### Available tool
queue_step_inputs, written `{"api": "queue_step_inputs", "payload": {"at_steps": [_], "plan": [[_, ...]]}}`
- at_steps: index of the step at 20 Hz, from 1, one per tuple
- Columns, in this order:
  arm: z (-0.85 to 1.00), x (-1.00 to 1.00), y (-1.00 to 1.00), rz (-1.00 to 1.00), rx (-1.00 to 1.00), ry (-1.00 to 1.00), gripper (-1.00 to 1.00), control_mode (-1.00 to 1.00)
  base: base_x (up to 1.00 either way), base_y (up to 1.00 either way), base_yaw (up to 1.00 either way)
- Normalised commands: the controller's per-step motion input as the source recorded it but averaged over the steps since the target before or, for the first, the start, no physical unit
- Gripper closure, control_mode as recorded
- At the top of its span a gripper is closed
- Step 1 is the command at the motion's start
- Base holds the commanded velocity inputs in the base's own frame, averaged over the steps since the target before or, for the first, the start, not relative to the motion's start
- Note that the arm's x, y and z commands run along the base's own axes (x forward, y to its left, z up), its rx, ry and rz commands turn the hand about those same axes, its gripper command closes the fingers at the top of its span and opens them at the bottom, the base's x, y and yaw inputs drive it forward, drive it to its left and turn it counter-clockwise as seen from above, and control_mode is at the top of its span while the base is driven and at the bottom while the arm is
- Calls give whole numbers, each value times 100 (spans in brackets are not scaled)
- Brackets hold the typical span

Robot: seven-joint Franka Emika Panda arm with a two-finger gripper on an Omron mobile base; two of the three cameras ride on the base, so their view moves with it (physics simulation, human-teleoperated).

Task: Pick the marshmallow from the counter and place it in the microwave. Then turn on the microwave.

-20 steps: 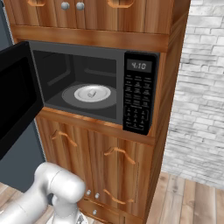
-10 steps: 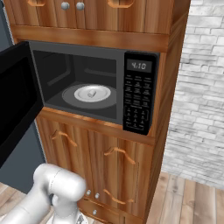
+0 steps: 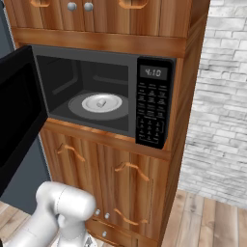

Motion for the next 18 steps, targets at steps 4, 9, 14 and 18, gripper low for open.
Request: {"api": "queue_step_inputs", "payload": {"at_steps": [4,9,14,18], "plan": [[0,0,-25,1,0,0,100,-100,0,0,0],[0,0,-26,1,0,0,100,-100,0,0,0],[0,0,-27,1,0,0,100,-100,0,0,0],[0,0,-28,1,0,0,100,-100,0,0,0]]}}
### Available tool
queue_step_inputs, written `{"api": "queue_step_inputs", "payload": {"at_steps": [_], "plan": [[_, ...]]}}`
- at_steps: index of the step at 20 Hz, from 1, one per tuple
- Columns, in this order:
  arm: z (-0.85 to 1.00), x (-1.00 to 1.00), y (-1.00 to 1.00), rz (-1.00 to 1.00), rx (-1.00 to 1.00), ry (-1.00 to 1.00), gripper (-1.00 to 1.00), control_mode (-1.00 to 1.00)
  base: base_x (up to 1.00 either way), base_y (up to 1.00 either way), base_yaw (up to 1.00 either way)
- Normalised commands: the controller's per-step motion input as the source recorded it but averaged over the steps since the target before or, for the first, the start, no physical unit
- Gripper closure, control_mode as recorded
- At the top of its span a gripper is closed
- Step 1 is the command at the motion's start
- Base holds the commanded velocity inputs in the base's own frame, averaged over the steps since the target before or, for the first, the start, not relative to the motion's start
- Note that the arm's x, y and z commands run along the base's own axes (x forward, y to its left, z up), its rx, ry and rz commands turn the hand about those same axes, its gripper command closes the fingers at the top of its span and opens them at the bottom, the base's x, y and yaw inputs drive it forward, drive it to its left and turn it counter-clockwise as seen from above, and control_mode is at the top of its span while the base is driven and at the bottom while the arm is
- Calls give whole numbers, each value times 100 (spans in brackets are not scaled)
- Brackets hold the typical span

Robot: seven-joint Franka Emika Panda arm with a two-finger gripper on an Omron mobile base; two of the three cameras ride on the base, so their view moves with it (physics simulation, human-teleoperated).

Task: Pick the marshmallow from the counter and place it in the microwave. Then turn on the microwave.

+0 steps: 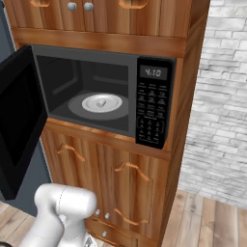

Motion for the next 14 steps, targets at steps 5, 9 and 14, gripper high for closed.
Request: {"api": "queue_step_inputs", "payload": {"at_steps": [5,9,14], "plan": [[0,0,-27,1,0,0,100,-100,0,0,0],[0,0,-26,1,-1,0,100,-100,0,0,0],[0,0,-25,1,-1,0,100,-100,0,0,0]]}}
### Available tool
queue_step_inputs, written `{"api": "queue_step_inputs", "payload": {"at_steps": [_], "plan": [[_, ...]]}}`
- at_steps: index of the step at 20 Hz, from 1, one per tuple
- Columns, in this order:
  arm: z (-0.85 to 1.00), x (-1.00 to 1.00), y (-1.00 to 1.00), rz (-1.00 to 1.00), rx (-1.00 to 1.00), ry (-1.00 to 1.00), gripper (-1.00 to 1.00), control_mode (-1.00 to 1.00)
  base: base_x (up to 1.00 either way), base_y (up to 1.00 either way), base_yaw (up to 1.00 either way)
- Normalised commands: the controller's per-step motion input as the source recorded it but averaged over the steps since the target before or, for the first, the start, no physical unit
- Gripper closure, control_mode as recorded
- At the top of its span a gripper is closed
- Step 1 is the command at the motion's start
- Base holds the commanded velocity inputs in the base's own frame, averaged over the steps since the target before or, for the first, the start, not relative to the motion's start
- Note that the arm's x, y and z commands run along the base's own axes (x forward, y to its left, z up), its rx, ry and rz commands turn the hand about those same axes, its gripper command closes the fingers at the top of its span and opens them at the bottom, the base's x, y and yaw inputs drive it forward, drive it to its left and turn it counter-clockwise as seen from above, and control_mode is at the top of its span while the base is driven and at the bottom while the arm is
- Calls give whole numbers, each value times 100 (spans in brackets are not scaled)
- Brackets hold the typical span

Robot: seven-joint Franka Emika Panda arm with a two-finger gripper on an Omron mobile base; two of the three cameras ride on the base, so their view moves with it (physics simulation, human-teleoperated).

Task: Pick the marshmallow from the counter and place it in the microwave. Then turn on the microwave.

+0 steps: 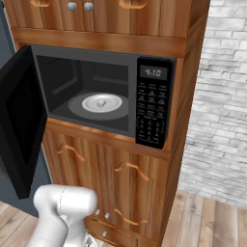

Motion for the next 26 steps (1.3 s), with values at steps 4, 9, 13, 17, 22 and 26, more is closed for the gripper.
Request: {"api": "queue_step_inputs", "payload": {"at_steps": [4,9,13,17,22,26], "plan": [[-1,0,-24,1,-2,0,100,-100,0,0,0],[-1,0,-23,1,-2,0,100,-100,0,0,0],[-1,0,-23,1,-2,0,100,-100,0,0,0],[-1,0,-24,1,-2,0,100,-100,0,0,0],[-1,0,-26,1,-2,0,100,-100,0,0,0],[0,1,-27,1,-2,0,100,-100,0,0,0]]}}
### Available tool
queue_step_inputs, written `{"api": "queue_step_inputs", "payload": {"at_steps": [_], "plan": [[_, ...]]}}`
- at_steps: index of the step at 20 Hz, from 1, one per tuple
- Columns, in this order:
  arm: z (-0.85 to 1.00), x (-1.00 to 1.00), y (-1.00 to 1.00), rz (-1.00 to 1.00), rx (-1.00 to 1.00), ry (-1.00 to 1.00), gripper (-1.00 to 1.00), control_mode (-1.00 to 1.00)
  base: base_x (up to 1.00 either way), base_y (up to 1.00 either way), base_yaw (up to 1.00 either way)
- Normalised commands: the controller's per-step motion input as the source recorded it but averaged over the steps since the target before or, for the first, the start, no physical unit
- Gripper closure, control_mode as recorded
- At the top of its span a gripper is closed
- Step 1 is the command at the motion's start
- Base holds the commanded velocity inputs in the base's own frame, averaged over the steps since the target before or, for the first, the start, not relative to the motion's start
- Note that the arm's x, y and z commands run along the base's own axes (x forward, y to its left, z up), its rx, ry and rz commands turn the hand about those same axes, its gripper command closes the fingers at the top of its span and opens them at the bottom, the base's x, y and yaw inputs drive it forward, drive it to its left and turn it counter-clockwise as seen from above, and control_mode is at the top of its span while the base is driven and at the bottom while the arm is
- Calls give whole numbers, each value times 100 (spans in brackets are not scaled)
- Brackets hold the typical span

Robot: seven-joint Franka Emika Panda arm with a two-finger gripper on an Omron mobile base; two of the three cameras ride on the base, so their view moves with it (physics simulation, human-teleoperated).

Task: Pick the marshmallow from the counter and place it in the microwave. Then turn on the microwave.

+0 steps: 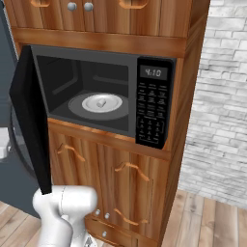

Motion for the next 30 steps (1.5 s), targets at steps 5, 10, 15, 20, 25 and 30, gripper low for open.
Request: {"api": "queue_step_inputs", "payload": {"at_steps": [5,10,15,20,25,30], "plan": [[0,8,-23,2,-4,0,100,-100,0,0,0],[0,17,-23,5,-4,0,100,-100,0,0,0],[0,17,-22,6,-2,0,100,-100,0,0,0],[1,15,-22,3,-1,0,100,-100,0,0,0],[1,23,-26,5,0,0,100,-100,0,0,0],[1,25,-25,7,0,0,100,-100,0,0,0]]}}
